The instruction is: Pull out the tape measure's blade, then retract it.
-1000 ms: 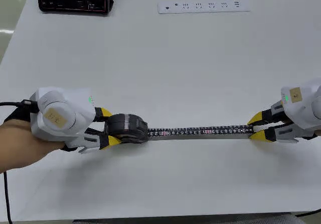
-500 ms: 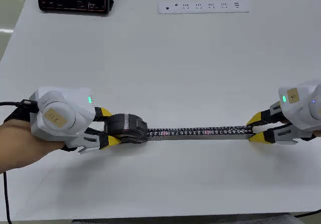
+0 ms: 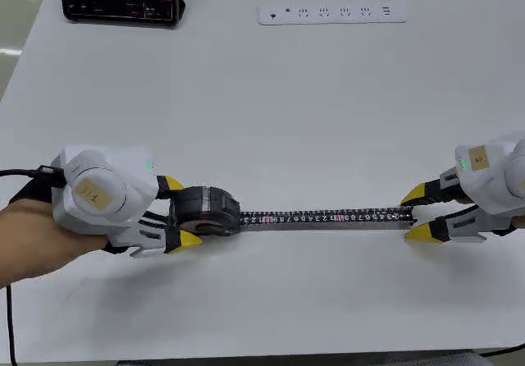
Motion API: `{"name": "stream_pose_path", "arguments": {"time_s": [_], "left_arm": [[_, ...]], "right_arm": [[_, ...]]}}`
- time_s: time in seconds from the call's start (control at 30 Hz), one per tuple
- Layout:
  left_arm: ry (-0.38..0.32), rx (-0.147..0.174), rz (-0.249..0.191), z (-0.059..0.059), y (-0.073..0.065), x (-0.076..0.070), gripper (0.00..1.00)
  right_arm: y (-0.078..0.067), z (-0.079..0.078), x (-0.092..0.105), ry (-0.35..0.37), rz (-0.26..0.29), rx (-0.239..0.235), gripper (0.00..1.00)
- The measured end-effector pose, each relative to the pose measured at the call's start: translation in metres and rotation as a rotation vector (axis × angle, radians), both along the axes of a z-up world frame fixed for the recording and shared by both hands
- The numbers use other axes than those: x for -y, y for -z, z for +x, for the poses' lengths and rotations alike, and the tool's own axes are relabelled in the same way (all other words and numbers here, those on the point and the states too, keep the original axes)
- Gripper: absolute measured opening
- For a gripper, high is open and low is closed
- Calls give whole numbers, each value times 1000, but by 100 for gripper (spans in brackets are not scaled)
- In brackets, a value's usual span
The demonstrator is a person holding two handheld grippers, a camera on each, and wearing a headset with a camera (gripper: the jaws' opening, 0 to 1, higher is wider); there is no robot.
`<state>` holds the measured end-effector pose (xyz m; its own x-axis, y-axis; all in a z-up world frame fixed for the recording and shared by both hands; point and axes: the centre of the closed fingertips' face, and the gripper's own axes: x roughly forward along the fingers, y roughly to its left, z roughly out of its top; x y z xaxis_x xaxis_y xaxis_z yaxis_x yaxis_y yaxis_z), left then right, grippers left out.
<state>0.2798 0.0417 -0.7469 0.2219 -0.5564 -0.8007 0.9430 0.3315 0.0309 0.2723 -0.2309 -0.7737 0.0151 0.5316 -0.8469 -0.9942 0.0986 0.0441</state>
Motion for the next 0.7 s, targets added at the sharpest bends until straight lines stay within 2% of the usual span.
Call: {"name": "stream_pose_path", "arguments": {"time_s": [0.33, 0.47, 0.63, 0.7], "left_arm": [[-4, 7, -3, 0, -1, 1, 39], [-40, 12, -17, 2, -4, -3, 42], [-105, 7, -71, 1, -12, -6, 47], [-122, 15, -75, 1, -14, -10, 49]], "right_arm": [[-2, 0, -1, 14, 8, -2, 26], [-11, 5, -6, 77, 55, 14, 30], [-12, 3, -9, 132, 79, 12, 36], [-13, 1, -11, 167, 99, 3, 38]]}}
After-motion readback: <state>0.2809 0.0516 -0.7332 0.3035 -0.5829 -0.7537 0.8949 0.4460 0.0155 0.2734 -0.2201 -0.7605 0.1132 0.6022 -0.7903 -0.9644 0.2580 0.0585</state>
